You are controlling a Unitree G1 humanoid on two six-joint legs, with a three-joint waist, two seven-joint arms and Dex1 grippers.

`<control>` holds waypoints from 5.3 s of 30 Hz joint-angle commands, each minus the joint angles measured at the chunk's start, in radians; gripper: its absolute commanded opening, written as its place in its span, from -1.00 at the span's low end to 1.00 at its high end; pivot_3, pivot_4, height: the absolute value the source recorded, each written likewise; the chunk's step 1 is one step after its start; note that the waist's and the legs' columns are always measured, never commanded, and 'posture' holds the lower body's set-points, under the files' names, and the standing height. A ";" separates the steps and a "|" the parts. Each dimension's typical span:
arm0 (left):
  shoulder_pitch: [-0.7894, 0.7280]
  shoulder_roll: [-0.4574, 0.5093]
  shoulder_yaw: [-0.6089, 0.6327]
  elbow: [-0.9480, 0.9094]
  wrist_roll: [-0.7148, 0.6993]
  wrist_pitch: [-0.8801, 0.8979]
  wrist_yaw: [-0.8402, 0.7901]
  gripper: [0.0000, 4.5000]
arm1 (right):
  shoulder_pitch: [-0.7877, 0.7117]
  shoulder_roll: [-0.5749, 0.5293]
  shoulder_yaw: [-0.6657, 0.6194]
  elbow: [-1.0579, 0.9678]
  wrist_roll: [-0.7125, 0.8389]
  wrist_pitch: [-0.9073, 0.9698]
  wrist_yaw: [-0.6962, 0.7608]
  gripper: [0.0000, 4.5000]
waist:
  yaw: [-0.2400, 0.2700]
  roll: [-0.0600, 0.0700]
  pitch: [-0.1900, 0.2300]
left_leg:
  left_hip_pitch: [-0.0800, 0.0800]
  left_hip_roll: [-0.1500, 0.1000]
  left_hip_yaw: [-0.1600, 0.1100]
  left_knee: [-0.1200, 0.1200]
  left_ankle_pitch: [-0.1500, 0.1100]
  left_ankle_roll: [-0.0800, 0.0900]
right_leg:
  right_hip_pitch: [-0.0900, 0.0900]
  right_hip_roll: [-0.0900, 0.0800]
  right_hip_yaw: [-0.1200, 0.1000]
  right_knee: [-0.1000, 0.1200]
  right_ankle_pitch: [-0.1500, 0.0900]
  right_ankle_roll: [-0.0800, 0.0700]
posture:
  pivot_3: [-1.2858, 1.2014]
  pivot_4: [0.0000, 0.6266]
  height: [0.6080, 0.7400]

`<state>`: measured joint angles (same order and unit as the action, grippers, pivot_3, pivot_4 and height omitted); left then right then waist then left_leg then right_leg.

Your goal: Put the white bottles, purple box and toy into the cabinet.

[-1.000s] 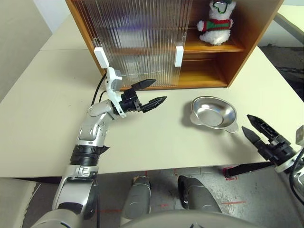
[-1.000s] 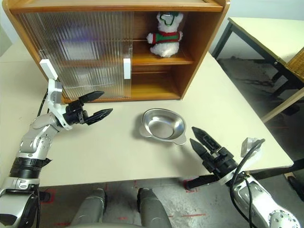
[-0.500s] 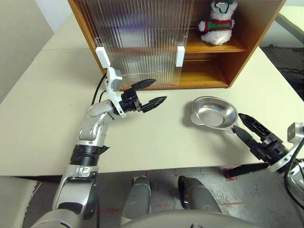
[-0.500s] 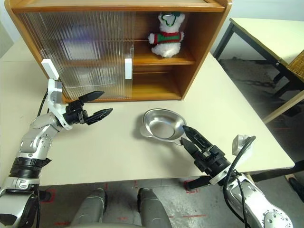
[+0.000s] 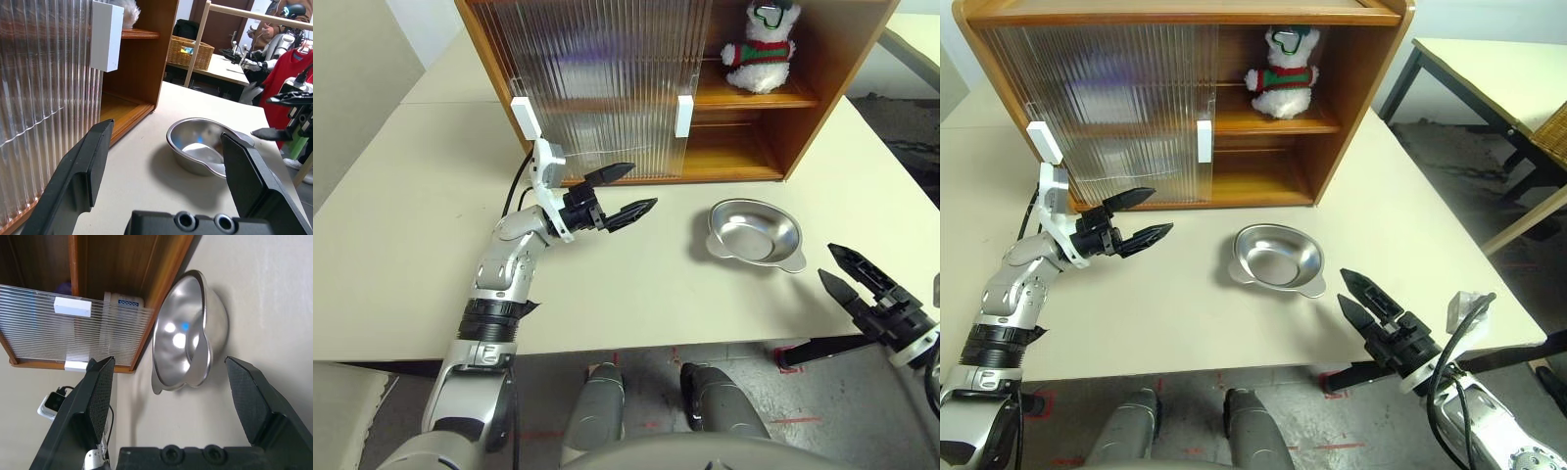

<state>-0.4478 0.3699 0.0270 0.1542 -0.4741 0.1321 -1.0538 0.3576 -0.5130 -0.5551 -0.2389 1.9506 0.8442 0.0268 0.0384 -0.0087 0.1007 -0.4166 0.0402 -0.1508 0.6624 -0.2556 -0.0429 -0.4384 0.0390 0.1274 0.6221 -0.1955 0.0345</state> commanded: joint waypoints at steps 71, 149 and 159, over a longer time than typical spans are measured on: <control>-0.014 0.023 -0.004 -0.019 0.007 -0.002 0.007 1.00 | -0.154 0.080 0.101 0.197 -0.119 0.002 0.078 -0.98 | 0.010 -0.001 -0.001 | 0.013 0.000 0.001 0.001 -0.001 -0.002 | 0.009 0.000 0.000 0.003 0.000 -0.001 | 0.07 -0.62 1.00; 0.076 0.087 0.024 -0.180 -0.018 0.070 0.083 1.00 | -1.264 0.195 -0.164 1.463 -1.010 -0.357 0.576 -0.98 | 0.079 0.001 0.000 | 0.018 0.003 0.000 -0.004 0.002 0.001 | 0.005 0.000 0.002 0.010 0.008 -0.024 | 0.18 -0.56 1.00; 0.080 0.087 0.022 -0.187 -0.020 0.071 0.085 1.00 | -1.271 0.204 -0.172 1.466 -1.054 -0.404 0.554 -0.78 | 0.082 0.001 0.000 | 0.017 0.003 0.000 -0.005 0.002 0.001 | 0.004 0.000 0.003 0.010 0.008 -0.024 | 0.18 -0.56 1.00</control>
<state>-0.3789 0.4527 0.0513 -0.0201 -0.4927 0.1957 -0.9681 -0.9002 -0.3137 -0.7249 1.2218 0.9192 0.4516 0.5930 0.1203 -0.0082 0.1010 -0.3991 0.0433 -0.1512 0.6578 -0.2536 -0.0417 -0.4343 0.0390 0.1301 0.6319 -0.1875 0.0102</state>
